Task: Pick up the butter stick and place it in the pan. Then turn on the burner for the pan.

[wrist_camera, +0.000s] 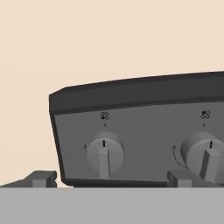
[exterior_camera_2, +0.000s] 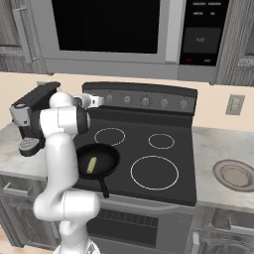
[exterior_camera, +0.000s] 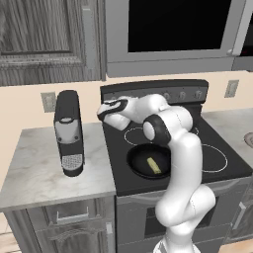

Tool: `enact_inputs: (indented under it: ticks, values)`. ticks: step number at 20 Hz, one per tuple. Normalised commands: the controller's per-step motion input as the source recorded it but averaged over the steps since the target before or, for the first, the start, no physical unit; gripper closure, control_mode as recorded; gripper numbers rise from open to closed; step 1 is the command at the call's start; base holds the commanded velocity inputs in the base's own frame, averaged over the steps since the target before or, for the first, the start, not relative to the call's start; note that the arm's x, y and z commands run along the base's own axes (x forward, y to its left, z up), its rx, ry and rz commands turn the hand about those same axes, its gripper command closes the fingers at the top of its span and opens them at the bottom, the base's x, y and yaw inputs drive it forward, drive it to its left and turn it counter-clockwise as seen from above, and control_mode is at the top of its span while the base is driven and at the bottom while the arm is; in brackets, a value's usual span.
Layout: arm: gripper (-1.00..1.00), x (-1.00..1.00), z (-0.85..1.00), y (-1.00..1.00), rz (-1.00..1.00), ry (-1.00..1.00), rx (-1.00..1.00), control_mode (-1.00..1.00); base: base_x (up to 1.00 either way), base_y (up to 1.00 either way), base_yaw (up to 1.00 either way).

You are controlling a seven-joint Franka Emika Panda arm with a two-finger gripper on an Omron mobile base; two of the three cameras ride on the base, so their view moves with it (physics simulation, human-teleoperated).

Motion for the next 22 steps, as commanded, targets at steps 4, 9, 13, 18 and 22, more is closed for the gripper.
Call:
enact_inputs:
  ticks: [4, 9, 13, 18, 22]
  values:
    - [-1.0, 0.07, -0.04, 0.02, 0.0, 0.0, 0.0, -1.0, 0.0, 0.0, 0.0]
    - [-1.0, 0.06, -0.03, 0.0, 0.0, 0.0, 0.0, -1.0, 0.0, 0.0, 0.0]
    - [-1.0, 0.06, -0.03, 0.0, 0.0, 0.0, 0.0, -1.0, 0.0, 0.0, 0.0]
    - [-1.0, 0.07, -0.05, 0.0, 0.0, 0.0, 0.0, -1.0, 0.0, 0.0, 0.0]
    - [-1.0, 0.08, -0.06, 0.01, 0.0, 0.0, 0.0, -1.0, 0.0, 0.0, 0.0]
